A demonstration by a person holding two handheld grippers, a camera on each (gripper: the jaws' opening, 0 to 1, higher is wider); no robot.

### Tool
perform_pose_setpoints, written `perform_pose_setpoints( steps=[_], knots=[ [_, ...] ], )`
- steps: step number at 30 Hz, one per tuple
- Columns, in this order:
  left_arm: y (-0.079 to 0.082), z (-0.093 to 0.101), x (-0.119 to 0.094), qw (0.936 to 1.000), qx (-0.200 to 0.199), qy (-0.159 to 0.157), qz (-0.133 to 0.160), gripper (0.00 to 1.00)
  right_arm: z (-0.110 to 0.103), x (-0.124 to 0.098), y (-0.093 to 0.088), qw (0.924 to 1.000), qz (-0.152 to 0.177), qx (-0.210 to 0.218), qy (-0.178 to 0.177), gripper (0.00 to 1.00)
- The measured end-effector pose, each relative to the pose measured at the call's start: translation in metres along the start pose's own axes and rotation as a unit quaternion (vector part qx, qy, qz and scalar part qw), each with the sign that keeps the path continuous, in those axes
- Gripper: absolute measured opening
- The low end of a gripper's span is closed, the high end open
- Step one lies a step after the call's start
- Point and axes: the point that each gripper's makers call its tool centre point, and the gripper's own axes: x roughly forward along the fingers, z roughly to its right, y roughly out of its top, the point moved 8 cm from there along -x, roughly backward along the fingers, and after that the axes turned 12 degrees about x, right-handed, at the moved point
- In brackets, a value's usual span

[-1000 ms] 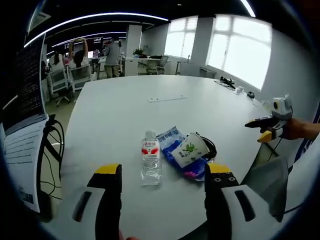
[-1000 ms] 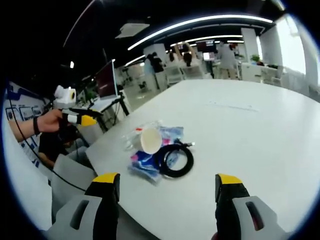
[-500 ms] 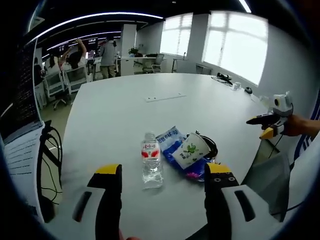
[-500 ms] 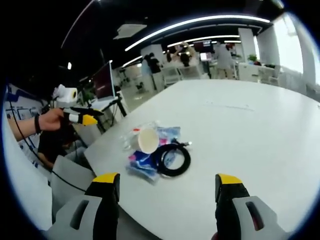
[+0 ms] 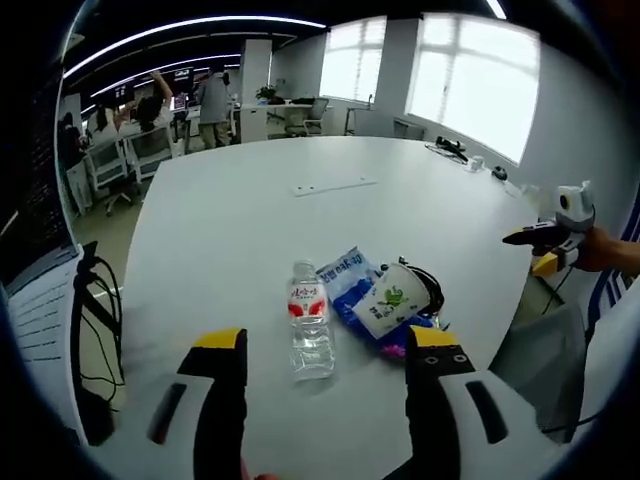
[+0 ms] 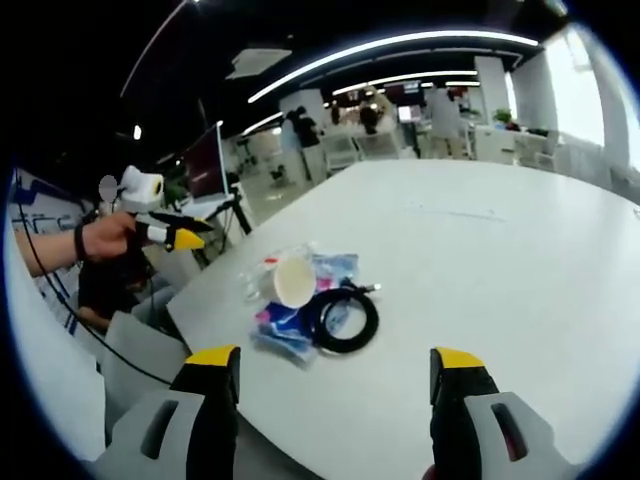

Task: Arrange the tabletop items into an orderly group along one side of the table until the central work area is clear of visible clutter.

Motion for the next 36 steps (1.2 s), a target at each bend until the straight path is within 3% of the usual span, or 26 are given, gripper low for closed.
perform_pose_setpoints(
  steps=[15,28,36],
  knots=[
    [0.009,-0.013,0.025,0.999,-0.005,-0.001,-0.044,0.59,-0.004,-0.005,-0.002,1.0,0.001,0.003,-0.004,0.78],
    [0.012,-0.026,0.056,0.994,-0.056,-0.002,-0.094,0.55,-0.003,-0.007,-0.003,0.9999,0.0,0.007,-0.009,0.78],
    [0.019,-0.031,0.071,0.9922,-0.065,-0.006,-0.106,0.53,0.0,-0.006,-0.003,0.9999,0.0,0.011,-0.011,0.78]
  ],
)
